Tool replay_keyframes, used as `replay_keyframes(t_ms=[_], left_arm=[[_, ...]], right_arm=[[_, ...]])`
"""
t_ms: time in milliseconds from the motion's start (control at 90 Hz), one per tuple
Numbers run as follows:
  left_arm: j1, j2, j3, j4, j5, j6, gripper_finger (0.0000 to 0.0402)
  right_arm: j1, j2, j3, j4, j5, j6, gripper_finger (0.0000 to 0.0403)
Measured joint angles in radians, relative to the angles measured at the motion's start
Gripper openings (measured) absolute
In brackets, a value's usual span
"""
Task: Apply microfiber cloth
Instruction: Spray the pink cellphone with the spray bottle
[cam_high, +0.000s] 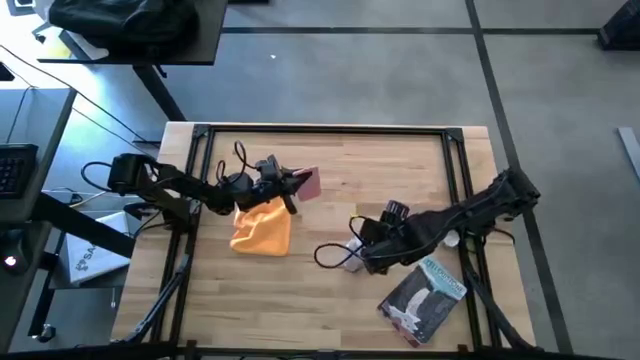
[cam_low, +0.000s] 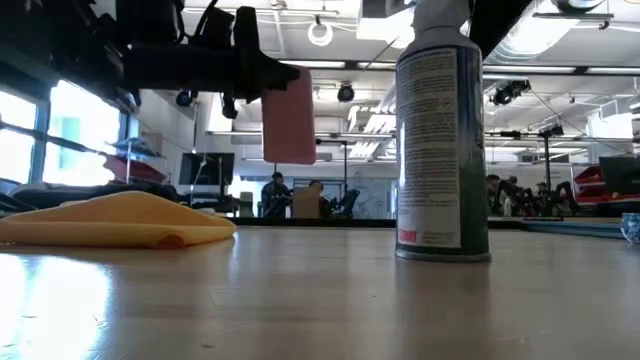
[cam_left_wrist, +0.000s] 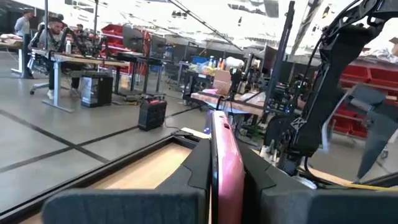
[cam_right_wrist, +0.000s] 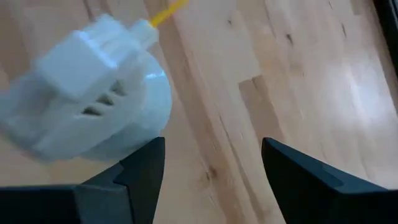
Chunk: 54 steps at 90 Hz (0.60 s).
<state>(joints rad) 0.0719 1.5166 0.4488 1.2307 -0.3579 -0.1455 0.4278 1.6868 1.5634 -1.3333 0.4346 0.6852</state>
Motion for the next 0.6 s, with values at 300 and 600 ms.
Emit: replay_keyframes(t_ms=[300, 600], left_arm=[[0.0, 0.0, 0.0, -0.004, 0.0, 0.0, 0.0015], [-0.001, 0.0, 0.044, -0.007, 0.022, -0.024, 0.0015]], right_arm=[[-0.011, 0.0, 0.173, -0.149, 0.16, -0.242, 0.0235], [-0.118, -0.003, 0.174, 0.188, -0.056, -0.646, 0.0235]])
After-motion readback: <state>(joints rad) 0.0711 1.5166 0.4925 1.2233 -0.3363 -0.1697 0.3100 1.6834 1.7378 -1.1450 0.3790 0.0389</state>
